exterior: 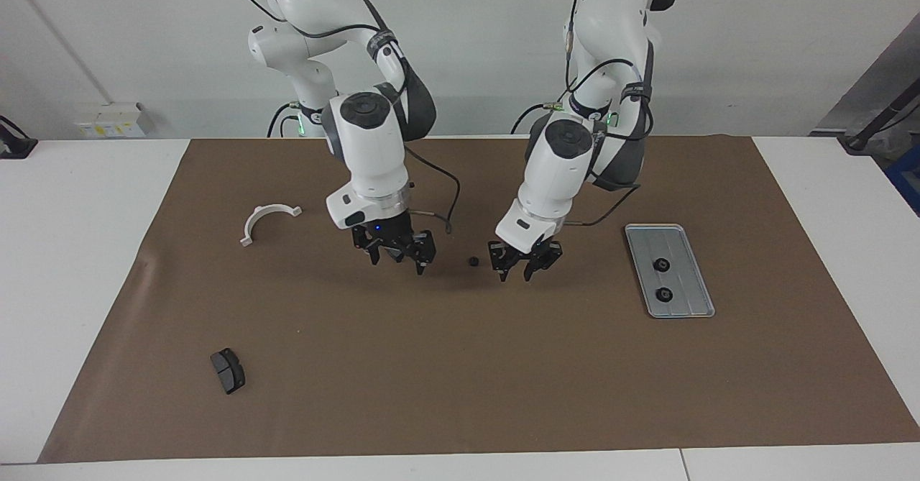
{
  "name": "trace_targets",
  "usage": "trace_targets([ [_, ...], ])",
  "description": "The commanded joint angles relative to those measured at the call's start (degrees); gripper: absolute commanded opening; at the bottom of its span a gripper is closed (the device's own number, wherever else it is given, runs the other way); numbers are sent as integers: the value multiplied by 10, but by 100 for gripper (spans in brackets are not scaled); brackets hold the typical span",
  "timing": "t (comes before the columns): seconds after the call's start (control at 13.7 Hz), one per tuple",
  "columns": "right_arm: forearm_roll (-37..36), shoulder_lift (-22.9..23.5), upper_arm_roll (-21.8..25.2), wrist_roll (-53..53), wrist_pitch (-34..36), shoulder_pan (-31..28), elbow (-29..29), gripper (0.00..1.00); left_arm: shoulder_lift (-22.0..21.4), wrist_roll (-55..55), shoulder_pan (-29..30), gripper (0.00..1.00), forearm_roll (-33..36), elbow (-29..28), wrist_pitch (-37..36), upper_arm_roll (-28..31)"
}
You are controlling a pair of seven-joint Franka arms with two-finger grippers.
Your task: Pick bearing gear from pile to tray
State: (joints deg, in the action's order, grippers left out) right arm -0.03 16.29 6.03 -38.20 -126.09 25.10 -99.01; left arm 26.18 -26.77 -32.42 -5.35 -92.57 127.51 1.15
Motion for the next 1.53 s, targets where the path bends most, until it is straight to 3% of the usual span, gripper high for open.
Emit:
trace_targets([
  [0.0, -8, -35, -8, 60, 16, -43, -16, 100, 22, -7, -37, 49, 1, 21, -17, 13],
  [0.22, -8, -67, -8, 149, 52, -93, -13, 100, 22, -10, -49, 49, 17, 10, -13, 13],
  [0.58, -6, -129, -10, 236, 148, -155, -9, 100, 10, -13, -69, 49, 30, -61, 23, 14],
  [0.87, -5, -146, -17, 299, 267, -207, 51, 100, 2, -14, -82, 49, 30, -84, 34, 14],
  [1.02, -7, -148, -53, 316, 324, -246, 78, 100, 1, -14, -84, 49, 30, -89, 34, 15],
  [1.31, -7, -180, -44, 315, 320, -235, 26, 100, -7, -14, -90, 47, 35, -108, 41, 15],
  [1.46, -5, -184, 40, 319, 327, -172, 26, 100, -7, -14, -90, 47, 35, -108, 41, 14],
])
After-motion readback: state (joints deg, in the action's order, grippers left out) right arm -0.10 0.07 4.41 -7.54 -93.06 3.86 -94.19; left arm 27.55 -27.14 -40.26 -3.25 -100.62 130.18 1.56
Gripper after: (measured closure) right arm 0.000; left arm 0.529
